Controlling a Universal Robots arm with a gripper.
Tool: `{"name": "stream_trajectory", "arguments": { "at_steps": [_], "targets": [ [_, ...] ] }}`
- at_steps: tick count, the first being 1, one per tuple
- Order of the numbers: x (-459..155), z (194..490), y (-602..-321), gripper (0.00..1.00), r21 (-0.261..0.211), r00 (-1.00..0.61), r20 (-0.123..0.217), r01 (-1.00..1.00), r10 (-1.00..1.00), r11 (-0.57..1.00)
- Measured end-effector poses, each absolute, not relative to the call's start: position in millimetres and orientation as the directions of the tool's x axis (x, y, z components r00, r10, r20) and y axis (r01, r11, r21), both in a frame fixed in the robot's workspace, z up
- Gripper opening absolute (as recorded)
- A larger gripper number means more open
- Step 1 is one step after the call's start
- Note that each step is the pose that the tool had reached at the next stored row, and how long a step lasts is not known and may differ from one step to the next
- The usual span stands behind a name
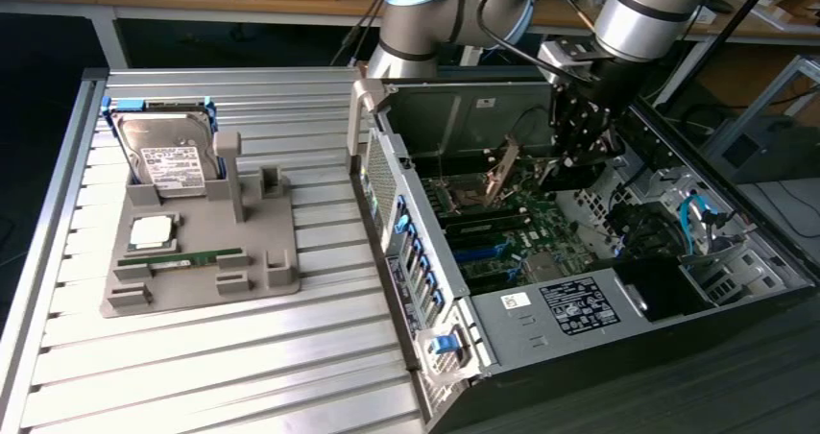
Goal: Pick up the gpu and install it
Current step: 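Insert the gpu into the slot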
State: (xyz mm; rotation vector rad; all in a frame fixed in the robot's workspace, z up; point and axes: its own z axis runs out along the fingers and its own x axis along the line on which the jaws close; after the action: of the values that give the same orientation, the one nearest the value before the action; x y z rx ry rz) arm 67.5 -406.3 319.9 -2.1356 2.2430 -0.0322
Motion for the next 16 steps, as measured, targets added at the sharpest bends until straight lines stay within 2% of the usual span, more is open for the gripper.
{"name": "stream_trajectory", "arguments": {
  "at_steps": [16],
  "targets": [
    [46, 320, -413, 0.27, -0.046, -0.049, -0.018, -0.998, -0.999, 0.049]
  ]
}}
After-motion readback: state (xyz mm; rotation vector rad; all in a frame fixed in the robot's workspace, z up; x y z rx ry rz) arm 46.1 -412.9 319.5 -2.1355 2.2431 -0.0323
